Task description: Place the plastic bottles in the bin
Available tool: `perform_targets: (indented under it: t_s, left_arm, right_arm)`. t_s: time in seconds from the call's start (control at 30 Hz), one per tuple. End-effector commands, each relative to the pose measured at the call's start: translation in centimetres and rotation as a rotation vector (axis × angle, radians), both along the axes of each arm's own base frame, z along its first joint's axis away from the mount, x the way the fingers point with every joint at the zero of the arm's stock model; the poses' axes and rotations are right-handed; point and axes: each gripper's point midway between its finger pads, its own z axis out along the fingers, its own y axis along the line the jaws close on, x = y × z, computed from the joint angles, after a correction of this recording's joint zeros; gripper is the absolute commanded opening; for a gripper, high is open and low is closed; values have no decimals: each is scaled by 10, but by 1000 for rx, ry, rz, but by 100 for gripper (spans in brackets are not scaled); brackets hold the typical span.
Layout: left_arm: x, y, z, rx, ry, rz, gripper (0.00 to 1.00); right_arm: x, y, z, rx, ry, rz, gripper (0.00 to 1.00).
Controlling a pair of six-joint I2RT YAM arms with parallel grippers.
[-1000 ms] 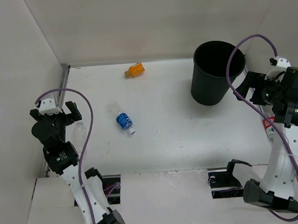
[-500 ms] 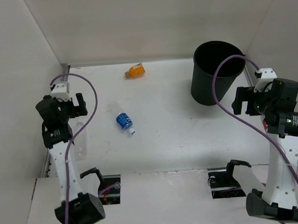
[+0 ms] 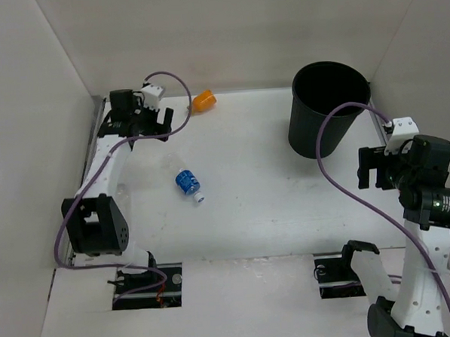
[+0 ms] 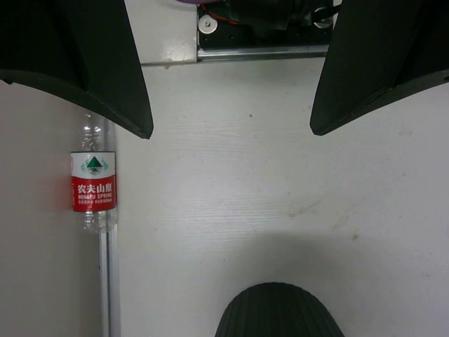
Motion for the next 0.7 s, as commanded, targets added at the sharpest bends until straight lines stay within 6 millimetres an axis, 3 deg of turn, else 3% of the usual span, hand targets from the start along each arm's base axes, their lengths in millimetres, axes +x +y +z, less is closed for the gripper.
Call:
perform_targets:
  t_s: [0.0,0.13,0.37,0.5,0.67]
  left_arm:
    - [0,-24,-7,32,109,33,100]
    - [16,-50,-27,-6,233,124,100]
    - [68,-98,-31,-26,72,-123,100]
    - [102,-101,-48,86,-46,-237,100]
    - [145,-97,-46,100,-194,-294,100]
  right_arm:
    - [-12,0,-5,-9,5,-11,100]
    - [-15,-8,-5,5,-26,-72,100]
    - [-31,-5,5,-18,-75,-75,100]
    - [-43,-3,24,-59,-102,-59,100]
    - [-51,3,35,-68,-118,-33,100]
